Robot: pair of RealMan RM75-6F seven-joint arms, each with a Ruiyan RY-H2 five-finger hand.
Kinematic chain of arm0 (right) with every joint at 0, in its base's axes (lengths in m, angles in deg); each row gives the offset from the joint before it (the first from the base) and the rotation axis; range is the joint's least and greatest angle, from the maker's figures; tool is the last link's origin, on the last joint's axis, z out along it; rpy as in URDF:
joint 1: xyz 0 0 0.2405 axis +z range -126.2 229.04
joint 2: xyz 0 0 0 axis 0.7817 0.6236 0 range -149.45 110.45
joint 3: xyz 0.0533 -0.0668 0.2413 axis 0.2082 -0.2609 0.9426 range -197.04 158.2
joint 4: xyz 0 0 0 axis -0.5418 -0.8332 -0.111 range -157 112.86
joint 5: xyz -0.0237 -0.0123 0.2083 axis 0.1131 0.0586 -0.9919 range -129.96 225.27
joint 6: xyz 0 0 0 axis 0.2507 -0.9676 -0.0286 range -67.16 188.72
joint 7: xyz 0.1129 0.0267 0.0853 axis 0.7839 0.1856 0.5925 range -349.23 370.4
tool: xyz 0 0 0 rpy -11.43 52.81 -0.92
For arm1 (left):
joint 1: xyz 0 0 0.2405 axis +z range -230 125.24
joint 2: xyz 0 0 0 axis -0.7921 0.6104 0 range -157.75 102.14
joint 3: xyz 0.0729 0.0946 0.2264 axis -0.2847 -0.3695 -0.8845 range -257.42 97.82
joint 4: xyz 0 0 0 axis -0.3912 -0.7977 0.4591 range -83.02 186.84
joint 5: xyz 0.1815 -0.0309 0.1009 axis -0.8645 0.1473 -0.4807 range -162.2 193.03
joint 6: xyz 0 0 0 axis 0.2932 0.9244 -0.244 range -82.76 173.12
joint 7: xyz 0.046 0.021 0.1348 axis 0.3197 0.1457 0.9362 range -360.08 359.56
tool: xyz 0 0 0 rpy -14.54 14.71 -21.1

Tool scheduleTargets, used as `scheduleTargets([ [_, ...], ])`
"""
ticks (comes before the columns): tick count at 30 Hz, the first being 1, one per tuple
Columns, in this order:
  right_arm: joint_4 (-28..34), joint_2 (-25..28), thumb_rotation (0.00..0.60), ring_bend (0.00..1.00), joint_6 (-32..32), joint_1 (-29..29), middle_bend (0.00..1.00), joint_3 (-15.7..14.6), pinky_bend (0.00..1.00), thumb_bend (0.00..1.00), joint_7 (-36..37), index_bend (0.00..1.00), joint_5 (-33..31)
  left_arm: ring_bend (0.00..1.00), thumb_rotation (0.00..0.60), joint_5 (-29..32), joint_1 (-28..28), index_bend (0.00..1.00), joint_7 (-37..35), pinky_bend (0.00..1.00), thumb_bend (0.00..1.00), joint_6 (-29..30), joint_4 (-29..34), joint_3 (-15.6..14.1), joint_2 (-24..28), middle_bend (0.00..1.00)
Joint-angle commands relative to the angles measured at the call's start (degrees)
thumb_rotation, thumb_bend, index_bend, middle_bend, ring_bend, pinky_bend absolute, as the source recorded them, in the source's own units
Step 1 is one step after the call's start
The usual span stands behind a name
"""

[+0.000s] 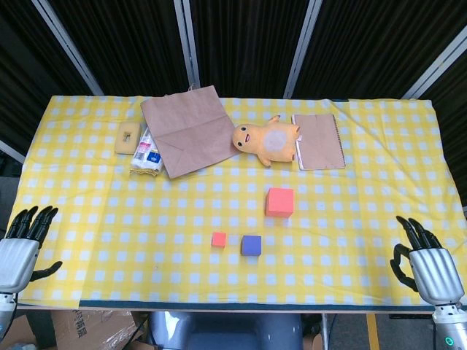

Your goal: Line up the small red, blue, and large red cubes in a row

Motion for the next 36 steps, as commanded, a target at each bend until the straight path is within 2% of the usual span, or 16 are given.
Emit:
scheduleTargets([
  [1, 0.3, 0.2, 0.6, 0.03, 0.6, 0.2, 0.02, -0.1, 0.2, 0.43, -0.2, 0.0, -0.4, 0.0, 0.6, 0.5, -0.1, 0.0, -0.4, 0.0, 0.01, -0.3, 0.1, 0.1, 0.1, 0.0],
  [17, 1.2, 0.6, 0.6, 0.01, 1.1, 0.1, 0.0, 0.3, 0.2, 0.43, 0.2, 0.0, -1.9, 0.0, 0.6, 1.1, -0.3, 0.0, -1.1, 0.0, 0.0, -0.9, 0.9, 0.3, 0.2, 0.0],
  [25, 0.1, -0.3, 0.6, 0.0, 0.2, 0.1, 0.0, 0.8, 0.2, 0.38, 0.2, 0.0, -1.9, 0.0, 0.6, 1.0, -0.4, 0.0, -2.4, 0.0, 0.0, -1.0, 0.8, 0.4, 0.3, 0.0],
  [33, 1.0, 0.1, 0.6, 0.0, 1.1, 0.2, 0.0, 0.7, 0.2, 0.38, 0.1, 0.0, -2.4, 0.0, 0.6, 1.5, -0.5, 0.0, -2.5, 0.0, 0.0, -1.7, 1.1, 0.2, 0.6, 0.0],
  [36, 3.1, 0.8, 0.6, 0.0, 1.9, 0.6, 0.0, 0.7, 0.2, 0.38, 1.3, 0.0, -2.5, 0.0, 0.6, 1.6, -0.5, 0.0, -2.6, 0.0, 0.0, -2.0, 1.4, 0.1, 0.8, 0.0],
])
